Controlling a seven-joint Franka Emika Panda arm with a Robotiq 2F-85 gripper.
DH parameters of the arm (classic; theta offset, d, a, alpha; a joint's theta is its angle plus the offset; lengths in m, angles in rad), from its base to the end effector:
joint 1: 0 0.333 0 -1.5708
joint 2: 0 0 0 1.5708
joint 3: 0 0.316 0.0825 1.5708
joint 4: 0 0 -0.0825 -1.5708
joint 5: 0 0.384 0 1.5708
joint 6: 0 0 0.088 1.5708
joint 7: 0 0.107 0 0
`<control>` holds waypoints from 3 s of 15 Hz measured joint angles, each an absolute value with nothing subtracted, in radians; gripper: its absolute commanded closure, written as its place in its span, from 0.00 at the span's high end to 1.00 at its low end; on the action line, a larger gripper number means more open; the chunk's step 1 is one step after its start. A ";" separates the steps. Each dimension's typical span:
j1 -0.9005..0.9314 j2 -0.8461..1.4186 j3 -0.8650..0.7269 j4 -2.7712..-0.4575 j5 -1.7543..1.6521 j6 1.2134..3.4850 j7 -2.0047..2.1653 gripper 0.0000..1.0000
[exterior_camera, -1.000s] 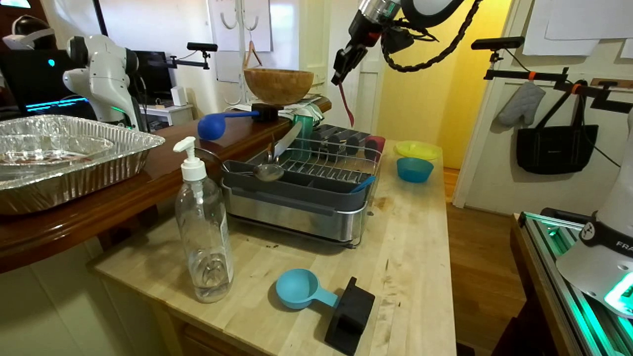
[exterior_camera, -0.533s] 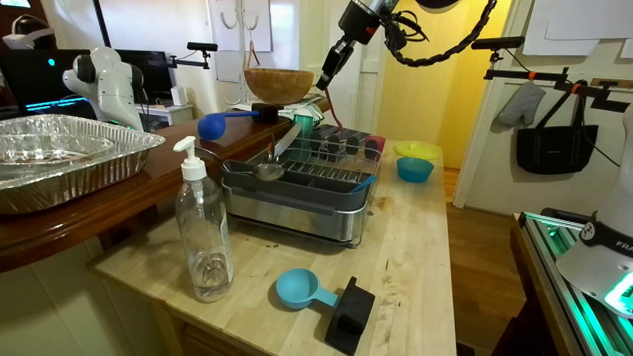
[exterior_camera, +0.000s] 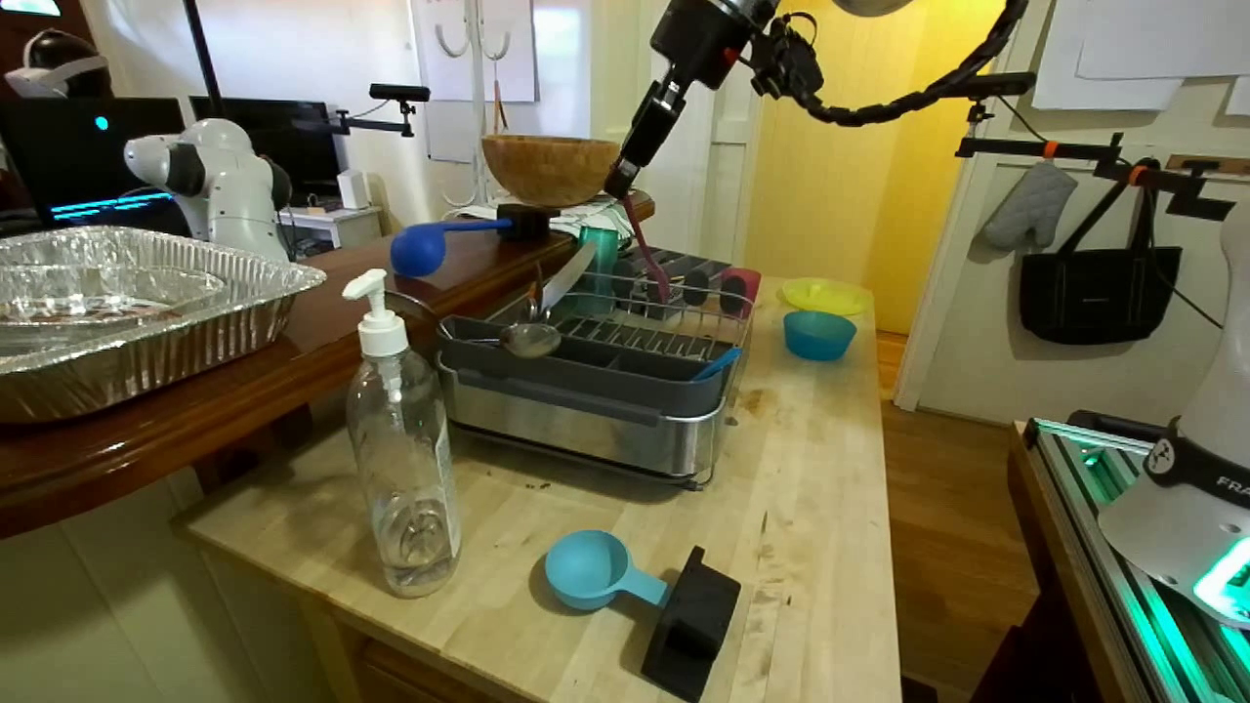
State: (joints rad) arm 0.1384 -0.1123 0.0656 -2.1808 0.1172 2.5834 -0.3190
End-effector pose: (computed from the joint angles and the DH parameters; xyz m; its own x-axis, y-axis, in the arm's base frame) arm 0.5414 0.1108 0.4954 0.7794 0.3865 0.4932 0.4114 -0.9093 0.0624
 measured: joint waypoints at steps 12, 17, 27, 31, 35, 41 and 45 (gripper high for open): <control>0.226 -0.160 0.089 -2.182 0.315 2.467 -0.542 0.06; 0.246 -0.149 0.092 -2.190 0.359 2.467 -0.575 0.06; 0.247 -0.116 0.100 -2.213 0.384 2.535 -0.609 0.06; 0.247 -0.103 0.103 -2.226 0.419 2.588 -0.637 0.06; 0.247 -0.087 0.105 -2.234 0.437 2.615 -0.653 0.52; 0.242 -0.077 0.104 -2.234 0.441 2.629 -0.654 0.95; 0.239 -0.079 0.103 -2.232 0.443 2.630 -0.654 1.00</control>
State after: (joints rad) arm 0.2388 -0.0787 0.1031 -2.2322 0.4429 2.6296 -0.6540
